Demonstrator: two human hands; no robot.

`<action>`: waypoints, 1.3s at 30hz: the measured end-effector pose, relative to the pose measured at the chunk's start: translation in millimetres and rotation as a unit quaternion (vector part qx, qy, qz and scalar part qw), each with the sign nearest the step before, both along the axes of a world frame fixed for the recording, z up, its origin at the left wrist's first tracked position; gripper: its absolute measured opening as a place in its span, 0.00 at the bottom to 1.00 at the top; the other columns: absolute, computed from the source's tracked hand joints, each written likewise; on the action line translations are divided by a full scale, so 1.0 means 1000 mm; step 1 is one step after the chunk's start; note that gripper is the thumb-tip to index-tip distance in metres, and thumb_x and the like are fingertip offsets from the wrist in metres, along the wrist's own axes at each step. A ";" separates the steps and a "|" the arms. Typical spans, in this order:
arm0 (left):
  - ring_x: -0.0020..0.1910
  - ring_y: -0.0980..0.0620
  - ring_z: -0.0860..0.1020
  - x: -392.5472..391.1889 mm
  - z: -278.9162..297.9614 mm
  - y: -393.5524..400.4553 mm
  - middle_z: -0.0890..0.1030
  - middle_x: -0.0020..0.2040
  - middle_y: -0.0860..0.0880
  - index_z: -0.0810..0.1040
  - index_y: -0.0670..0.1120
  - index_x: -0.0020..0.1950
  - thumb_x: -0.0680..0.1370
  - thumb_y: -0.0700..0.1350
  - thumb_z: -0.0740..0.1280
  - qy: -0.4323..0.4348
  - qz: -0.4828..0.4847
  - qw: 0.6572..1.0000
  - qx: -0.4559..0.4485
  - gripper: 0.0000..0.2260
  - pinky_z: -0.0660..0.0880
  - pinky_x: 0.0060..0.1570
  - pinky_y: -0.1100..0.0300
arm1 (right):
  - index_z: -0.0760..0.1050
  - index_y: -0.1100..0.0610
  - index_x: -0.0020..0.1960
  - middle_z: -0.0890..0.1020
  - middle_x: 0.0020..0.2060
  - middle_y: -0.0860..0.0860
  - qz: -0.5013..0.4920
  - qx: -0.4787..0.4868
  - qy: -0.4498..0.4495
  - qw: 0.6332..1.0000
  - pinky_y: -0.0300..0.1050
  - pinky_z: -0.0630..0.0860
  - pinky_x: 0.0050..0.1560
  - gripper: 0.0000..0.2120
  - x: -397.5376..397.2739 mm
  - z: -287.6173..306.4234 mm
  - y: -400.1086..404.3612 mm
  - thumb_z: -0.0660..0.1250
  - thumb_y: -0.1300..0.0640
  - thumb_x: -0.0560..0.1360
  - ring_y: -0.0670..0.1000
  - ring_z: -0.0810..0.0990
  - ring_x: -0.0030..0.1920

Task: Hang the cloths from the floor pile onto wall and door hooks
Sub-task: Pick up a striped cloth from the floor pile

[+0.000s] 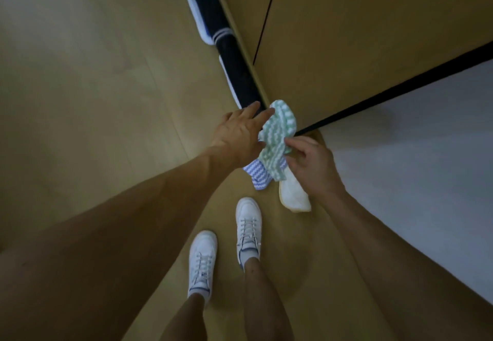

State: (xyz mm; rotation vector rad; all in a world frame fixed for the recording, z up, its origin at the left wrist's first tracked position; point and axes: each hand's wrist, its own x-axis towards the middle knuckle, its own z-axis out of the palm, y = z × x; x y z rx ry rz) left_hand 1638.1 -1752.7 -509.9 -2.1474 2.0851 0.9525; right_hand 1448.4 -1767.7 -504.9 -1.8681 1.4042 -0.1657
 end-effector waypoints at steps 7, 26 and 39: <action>0.76 0.51 0.56 0.022 0.161 -0.015 0.57 0.78 0.50 0.56 0.58 0.77 0.75 0.45 0.69 -0.032 -0.109 0.992 -0.047 0.35 0.54 0.72 0.49 | 0.78 0.62 0.62 0.79 0.61 0.54 0.094 -0.064 -0.039 0.993 0.40 0.71 0.64 0.17 0.010 0.162 0.013 0.65 0.68 0.74 0.51 0.78 0.61; 0.34 0.60 0.68 -0.094 0.521 0.028 0.72 0.37 0.53 0.70 0.47 0.41 0.71 0.37 0.71 0.185 -0.272 0.924 -0.193 0.10 0.63 0.32 0.68 | 0.78 0.46 0.58 0.81 0.46 0.42 -0.114 -0.158 -0.107 0.975 0.36 0.71 0.40 0.20 -0.110 0.501 0.091 0.77 0.49 0.67 0.41 0.77 0.44; 0.49 0.56 0.76 -0.249 0.631 0.113 0.78 0.52 0.54 0.74 0.53 0.61 0.71 0.50 0.74 0.138 -0.423 0.867 -0.224 0.20 0.72 0.46 0.62 | 0.78 0.55 0.39 0.79 0.32 0.47 -0.219 -0.325 -0.063 0.918 0.36 0.70 0.36 0.06 -0.270 0.622 0.225 0.70 0.57 0.74 0.44 0.75 0.32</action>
